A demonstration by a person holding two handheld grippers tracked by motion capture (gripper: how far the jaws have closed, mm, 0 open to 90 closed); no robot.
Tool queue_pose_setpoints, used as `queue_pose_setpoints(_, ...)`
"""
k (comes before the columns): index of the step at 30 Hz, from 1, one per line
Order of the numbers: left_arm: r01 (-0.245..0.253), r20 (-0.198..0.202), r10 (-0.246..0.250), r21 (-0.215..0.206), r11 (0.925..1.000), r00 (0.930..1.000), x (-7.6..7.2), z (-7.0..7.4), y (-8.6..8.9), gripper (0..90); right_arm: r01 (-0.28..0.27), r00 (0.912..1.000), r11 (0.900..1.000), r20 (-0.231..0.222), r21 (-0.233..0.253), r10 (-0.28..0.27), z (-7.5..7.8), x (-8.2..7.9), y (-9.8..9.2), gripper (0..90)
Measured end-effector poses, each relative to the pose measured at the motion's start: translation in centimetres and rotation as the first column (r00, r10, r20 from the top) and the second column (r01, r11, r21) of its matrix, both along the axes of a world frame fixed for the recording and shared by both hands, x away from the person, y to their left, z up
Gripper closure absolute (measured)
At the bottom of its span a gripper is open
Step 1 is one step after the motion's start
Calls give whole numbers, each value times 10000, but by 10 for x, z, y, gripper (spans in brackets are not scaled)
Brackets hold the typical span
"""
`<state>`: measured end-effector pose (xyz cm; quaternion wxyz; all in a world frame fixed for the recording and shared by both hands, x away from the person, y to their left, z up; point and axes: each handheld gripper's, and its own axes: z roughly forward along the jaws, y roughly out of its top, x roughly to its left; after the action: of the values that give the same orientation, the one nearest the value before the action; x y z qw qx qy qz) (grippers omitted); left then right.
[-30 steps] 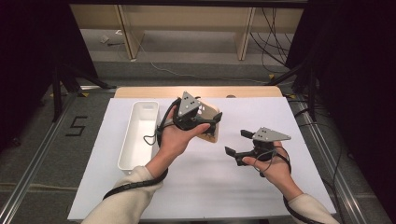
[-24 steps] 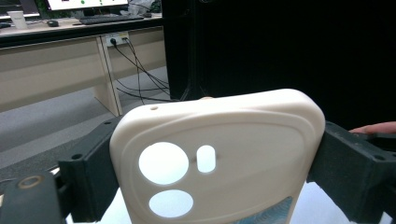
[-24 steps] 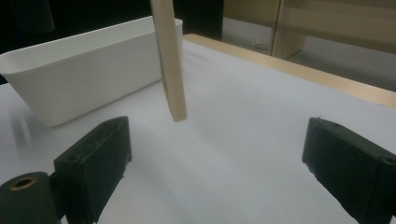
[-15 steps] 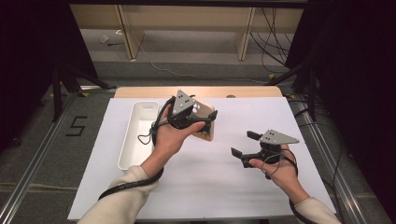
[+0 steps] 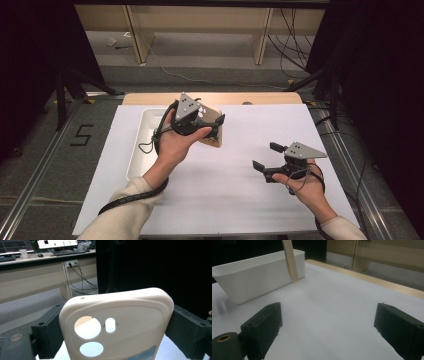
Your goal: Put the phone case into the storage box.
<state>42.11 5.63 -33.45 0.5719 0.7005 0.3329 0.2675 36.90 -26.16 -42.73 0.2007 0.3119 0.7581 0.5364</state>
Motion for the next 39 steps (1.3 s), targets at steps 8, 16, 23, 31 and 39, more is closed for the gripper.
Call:
queue_pose_setpoints(8,-181,53,181,-8,9998,9998,1,3,10,107,18,10000,10000,4,29,-18,0,-3,-3,91)
queue_pose_setpoints(16,-410,106,410,-9,9992,9991,2,7,20,107,140,9999,9999,49,95,-140,0,-7,-8,91)
queue_pose_setpoints(23,-620,163,620,2,9981,9979,4,10,29,107,203,9997,9997,95,127,-204,0,-8,-11,89)
queue_pose_setpoints(31,-848,211,848,-15,9964,9962,6,13,39,107,255,9996,9996,117,121,-257,-1,-10,-14,87)
queue_pose_setpoints(39,-1082,205,1082,3,9941,9939,9,13,48,107,307,9994,9995,137,110,-308,-1,-12,-17,87)
